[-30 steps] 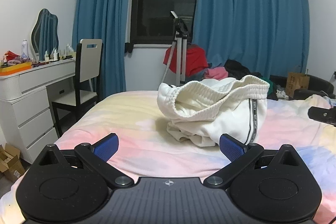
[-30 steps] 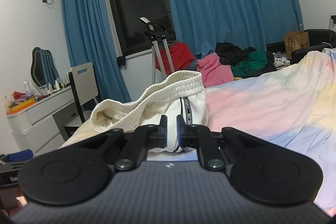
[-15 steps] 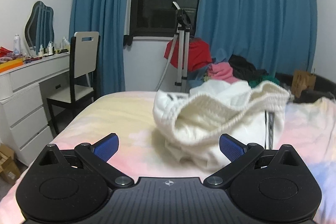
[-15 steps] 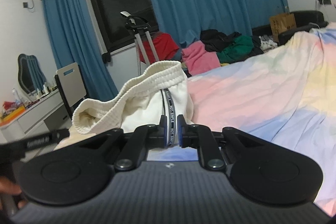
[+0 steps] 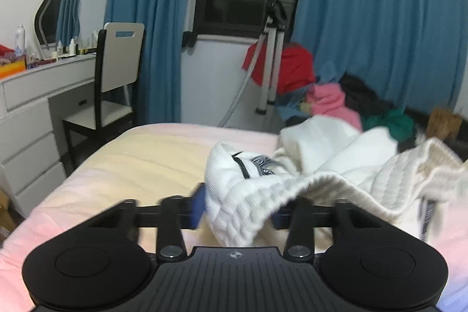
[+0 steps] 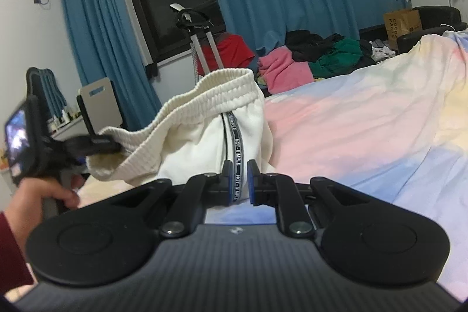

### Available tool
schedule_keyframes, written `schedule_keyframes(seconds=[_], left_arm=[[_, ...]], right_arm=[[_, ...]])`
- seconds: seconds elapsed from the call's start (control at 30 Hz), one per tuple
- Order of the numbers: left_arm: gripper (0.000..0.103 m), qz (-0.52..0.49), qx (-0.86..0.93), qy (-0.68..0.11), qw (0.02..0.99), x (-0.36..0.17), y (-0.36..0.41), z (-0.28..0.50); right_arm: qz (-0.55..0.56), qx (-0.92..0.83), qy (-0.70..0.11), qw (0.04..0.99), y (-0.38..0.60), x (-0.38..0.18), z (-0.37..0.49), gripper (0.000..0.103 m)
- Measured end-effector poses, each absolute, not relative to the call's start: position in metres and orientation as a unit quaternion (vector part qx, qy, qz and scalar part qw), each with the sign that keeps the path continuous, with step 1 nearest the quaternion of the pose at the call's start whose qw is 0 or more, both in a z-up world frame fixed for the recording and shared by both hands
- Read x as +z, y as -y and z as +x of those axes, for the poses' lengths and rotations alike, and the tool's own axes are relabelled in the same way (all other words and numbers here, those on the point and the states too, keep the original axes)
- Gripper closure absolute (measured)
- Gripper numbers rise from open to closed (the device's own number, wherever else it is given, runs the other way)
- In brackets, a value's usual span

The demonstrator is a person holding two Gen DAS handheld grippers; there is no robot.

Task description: Fold clothes

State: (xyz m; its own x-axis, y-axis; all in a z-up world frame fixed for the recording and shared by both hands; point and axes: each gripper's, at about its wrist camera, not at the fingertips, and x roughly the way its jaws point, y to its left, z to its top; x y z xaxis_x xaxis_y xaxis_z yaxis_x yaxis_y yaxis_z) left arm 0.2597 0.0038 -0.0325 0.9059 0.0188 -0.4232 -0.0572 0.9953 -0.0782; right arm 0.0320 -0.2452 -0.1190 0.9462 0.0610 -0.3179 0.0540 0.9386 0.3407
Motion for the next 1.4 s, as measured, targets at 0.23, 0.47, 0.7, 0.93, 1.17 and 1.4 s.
schedule_keyframes(seconds=[0.23, 0.47, 0.7, 0.93, 1.17, 1.4], left_arm=[[0.088, -0.068, -0.023, -0.149, 0.986, -0.003, -0.040, 0.188], [0.089, -0.059, -0.071, -0.170, 0.981, 0.020, -0.100, 0.112], [0.089, -0.055, -0.022, -0.268, 0.962, -0.053, -0.144, 0.095], [0.078, -0.052, 0.015, -0.319, 0.946, -0.068, -0.168, 0.110], [0.056, 0.020, 0.002, -0.336, 0.942, -0.062, -0.151, 0.104], [0.045, 0.149, -0.042, -0.280, 0.947, -0.065, -0.117, 0.084]], right_arm=[[0.185, -0.001, -0.150, 0.971, 0.245, -0.117, 0.030, 0.089], [0.175, 0.010, -0.133, 0.975, 0.240, -0.105, 0.006, 0.089], [0.115, 0.041, -0.200, 0.972, 0.202, -0.107, -0.004, 0.058], [0.100, 0.059, -0.314, 0.942, 0.176, -0.142, -0.014, 0.058], [0.046, 0.069, -0.356, 0.931, 0.160, -0.159, -0.013, 0.056], [0.079, 0.036, -0.360, 0.929, 0.171, -0.165, -0.005, 0.057]])
